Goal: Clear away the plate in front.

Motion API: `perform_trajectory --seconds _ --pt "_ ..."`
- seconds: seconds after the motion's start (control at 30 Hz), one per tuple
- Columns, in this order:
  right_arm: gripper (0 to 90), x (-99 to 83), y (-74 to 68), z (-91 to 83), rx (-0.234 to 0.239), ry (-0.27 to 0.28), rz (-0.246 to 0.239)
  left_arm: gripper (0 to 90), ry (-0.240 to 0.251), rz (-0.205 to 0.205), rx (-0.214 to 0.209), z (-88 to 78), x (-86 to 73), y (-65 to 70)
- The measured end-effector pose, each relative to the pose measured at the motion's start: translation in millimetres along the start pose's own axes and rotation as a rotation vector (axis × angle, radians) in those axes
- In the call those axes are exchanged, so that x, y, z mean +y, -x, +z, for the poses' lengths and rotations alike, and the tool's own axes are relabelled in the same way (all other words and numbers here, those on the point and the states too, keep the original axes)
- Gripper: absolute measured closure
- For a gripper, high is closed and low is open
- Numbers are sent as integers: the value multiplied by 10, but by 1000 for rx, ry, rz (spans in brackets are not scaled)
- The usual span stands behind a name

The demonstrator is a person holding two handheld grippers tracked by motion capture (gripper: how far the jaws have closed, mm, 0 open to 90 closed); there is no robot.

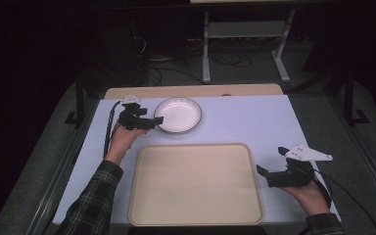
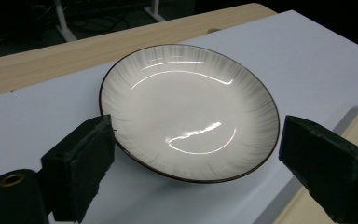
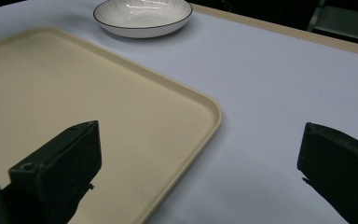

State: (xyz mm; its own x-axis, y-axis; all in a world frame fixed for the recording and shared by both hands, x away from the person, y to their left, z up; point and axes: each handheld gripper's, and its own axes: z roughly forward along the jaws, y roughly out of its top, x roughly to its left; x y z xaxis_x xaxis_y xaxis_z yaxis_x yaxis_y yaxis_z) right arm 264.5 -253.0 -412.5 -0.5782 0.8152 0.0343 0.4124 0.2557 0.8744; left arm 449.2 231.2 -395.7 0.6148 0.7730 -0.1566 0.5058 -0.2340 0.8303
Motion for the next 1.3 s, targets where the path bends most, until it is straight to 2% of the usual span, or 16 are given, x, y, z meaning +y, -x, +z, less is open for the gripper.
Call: perform_trajectory --seconds 0.13,0.33,0.43,0.5,0.57,0.63,0.7,0.73,0.8,0.9,0.97,1.03,1.1,1.23,1.3 --pt "0 -1 -4 -5 2 0 1 141 -20 2 25 59 10 -36" --pt "0 4 -2 -8 1 3 -2 197 -26 -38 43 156 19 -97" --pt "0 2 -2 -5 3 1 -1 228 -47 -35 63 216 8 -108" --pt "0 4 -3 -6 5 2 -3 245 -54 -58 69 265 -3 -126" --pt "0 4 -6 -11 4 2 -4 278 -68 -59 81 298 -7 -139" --pt "0 -3 -3 -14 4 1 -1 314 -63 -91 79 320 1 -149" --pt "0 1 5 -17 3 6 5 347 -73 -75 115 340 11 -143" --pt "0 4 2 -20 3 7 4 355 -78 -79 128 351 10 -154" --pt "0 3 -12 -19 6 5 -2 401 -71 -121 109 363 10 -183" --pt "0 -3 -4 -14 7 1 0 421 -93 -114 127 399 3 -196" --pt "0 -3 4 -18 6 3 1 432 -104 -119 141 420 -11 -220" --pt "0 2 2 -24 2 4 -1 479 -109 -139 146 438 -32 -249" --pt "0 3 2 -26 5 3 -1 490 -106 -163 136 459 -53 -281" --pt "0 1 4 -23 6 1 -3 515 -121 -176 123 514 -81 -289" --pt "0 -1 8 -25 7 1 1 525 -122 -201 111 535 -95 -303"
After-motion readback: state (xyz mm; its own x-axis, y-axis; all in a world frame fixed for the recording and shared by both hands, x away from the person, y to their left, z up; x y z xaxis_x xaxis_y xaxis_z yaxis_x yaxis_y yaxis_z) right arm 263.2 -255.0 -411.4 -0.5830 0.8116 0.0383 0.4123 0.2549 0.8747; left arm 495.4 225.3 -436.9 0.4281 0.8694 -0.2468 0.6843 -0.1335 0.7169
